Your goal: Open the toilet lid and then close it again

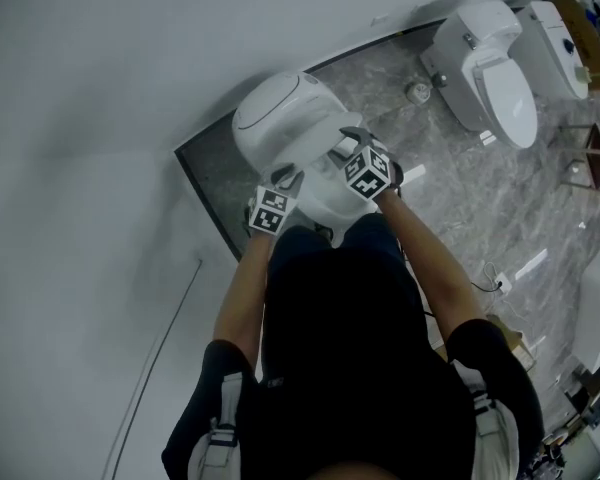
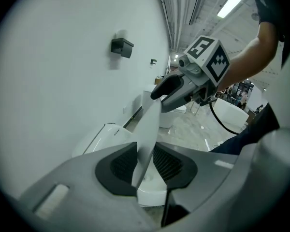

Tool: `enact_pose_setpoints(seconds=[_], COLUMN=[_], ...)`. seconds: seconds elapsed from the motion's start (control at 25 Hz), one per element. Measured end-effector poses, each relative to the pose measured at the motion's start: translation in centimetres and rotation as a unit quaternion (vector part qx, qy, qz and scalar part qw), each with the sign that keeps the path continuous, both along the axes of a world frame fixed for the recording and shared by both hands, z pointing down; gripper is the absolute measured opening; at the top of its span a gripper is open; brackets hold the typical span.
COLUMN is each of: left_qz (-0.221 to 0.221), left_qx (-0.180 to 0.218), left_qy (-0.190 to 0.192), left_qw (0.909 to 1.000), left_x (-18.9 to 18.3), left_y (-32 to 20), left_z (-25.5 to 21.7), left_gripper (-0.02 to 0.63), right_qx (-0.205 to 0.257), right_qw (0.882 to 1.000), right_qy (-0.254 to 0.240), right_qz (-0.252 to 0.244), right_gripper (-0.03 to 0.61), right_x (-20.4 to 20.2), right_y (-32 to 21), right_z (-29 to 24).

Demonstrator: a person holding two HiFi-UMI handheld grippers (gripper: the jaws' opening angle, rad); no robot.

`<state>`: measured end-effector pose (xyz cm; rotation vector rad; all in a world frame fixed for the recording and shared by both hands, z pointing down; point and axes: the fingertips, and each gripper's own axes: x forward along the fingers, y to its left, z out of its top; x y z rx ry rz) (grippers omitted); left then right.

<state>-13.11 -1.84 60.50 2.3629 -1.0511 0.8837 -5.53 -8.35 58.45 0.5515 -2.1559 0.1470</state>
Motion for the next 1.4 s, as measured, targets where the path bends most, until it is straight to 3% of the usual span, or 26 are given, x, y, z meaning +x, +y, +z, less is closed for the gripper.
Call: enact_pose_setpoints(seconds=[0.24, 0.52, 0.72, 0.96, 1.16, 1.4], left_qz=[0.007, -0.036, -0.062, -0.078, -0.094, -0.1], left_qx=[-0.003, -0.013, -0.012, -0.022, -0.034, -0.04], left_qy=[0.013, 0.025, 0.035, 0.056, 0.078, 0.074], left_qw=[0.9999, 0.999, 0.9974, 0.9952, 0.9919, 0.9914], left_x=[-0.7, -2.9, -3.9, -5.1, -5.9, -7.0], left_y=[-1.0, -3.4, -4.4, -5.8, -6.7, -7.9], left_z=[-0.1, -0.4, -0.1, -0.2, -0.4, -0.3], left_gripper=[0.109, 0.098, 0.092, 0.092, 0.097, 0.095], right_qx=[0.001, -0.033, -0.046, -0.102, -0.092, -0.08], right_qw=[1.0, 0.993, 0.99, 0.971, 0.971, 0.966], right_qy=[-0.026, -0.092, -0.106, -0.181, -0.192, -0.198], right_qz=[0.013, 0.071, 0.083, 0.118, 0.112, 0.146], right_gripper=[0.224, 0.222, 0.222, 0.222, 0.221, 0.209], right_x=[0.0, 1.3, 2.0, 2.2, 3.2, 5.9], right_y=[-0.2, 0.5, 2.2, 4.3, 5.5, 5.9], right_z=[-1.2, -2.4, -2.5, -3.5, -4.3, -4.5])
